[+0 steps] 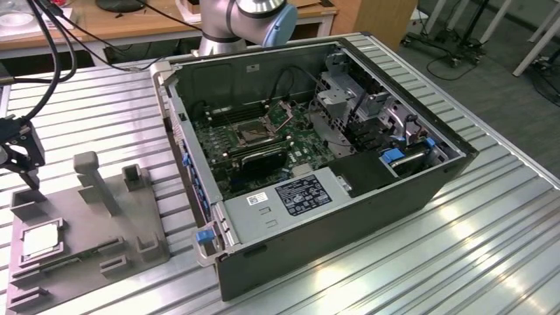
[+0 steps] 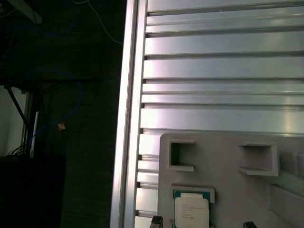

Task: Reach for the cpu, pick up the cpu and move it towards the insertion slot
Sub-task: 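Reach for the cpu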

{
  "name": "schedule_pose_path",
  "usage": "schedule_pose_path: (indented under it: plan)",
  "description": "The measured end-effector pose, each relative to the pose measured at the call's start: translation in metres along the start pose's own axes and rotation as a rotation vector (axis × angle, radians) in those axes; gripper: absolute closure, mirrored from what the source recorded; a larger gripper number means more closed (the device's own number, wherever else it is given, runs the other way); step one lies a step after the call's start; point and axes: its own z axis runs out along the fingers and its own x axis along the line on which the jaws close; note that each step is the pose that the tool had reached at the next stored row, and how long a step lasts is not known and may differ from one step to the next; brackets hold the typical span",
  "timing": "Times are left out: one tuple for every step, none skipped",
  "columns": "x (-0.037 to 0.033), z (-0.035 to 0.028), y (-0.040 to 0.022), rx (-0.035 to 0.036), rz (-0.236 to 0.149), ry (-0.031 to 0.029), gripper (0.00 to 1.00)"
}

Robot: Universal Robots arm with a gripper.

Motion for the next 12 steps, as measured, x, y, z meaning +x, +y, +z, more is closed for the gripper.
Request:
schedule_pose_path:
  plan:
    - [0.0000, 0.0000, 0.0000, 0.0000, 0.000, 0.0000, 0.28]
    - [0.0000, 0.0001, 0.0000, 0.0000, 0.000, 0.0000, 0.28]
    - [0.0000, 0.0001, 0.0000, 0.0000, 0.000, 0.0000, 0.28]
    - [0.0000, 0.0001, 0.0000, 0.0000, 0.000, 0.0000, 0.28]
    - [0.0000, 0.0002, 0.0000, 0.0000, 0.000, 0.0000, 0.28]
    - [0.0000, 0.0002, 0.0000, 0.0000, 0.000, 0.0000, 0.28]
    - [0.0000, 0.0002, 0.0000, 0.0000, 0.000, 0.0000, 0.28]
    - [0.0000, 0.0003, 0.0000, 0.0000, 0.000, 0.0000, 0.28]
    - [0.0000, 0.0003, 0.0000, 0.0000, 0.000, 0.0000, 0.28]
    - [0.0000, 0.0003, 0.0000, 0.0000, 0.000, 0.0000, 0.28]
    - [0.0000, 0.0003, 0.0000, 0.0000, 0.000, 0.0000, 0.28]
    - [0.0000, 0.0003, 0.0000, 0.0000, 0.000, 0.0000, 0.28]
